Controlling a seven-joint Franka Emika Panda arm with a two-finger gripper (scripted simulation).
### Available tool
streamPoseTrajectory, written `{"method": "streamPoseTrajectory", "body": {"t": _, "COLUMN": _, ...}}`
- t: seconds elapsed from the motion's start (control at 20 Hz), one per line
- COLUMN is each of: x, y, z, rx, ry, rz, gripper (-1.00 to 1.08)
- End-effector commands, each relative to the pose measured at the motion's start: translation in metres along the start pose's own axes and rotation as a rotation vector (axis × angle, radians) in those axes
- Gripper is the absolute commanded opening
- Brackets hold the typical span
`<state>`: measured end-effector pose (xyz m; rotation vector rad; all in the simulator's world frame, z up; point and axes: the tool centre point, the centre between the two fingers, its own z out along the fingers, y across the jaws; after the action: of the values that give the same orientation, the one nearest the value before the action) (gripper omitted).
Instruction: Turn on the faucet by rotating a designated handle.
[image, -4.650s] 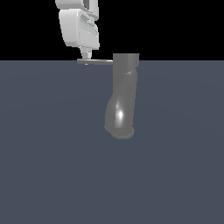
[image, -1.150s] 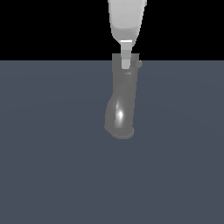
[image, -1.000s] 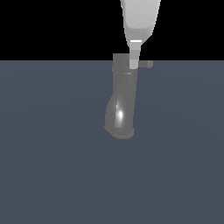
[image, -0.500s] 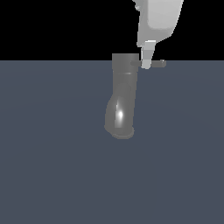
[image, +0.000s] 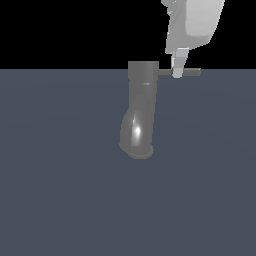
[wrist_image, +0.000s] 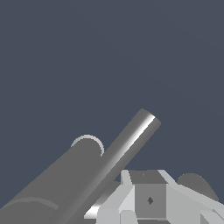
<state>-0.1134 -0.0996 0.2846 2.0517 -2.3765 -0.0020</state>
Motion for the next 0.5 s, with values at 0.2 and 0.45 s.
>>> {"method": "streamPoseTrajectory", "body": {"t": 0.2, "x": 0.018, "y": -0.015, "z": 0.000, "rx": 0.003, "ry": 0.000, "rz": 0.011, "gripper": -1.00}}
{"method": "streamPoseTrajectory", "body": {"t": 0.45, "x": 0.028, "y": -0.024, "z": 0.000, "rx": 0.003, "ry": 0.000, "rz": 0.014, "gripper": -1.00}}
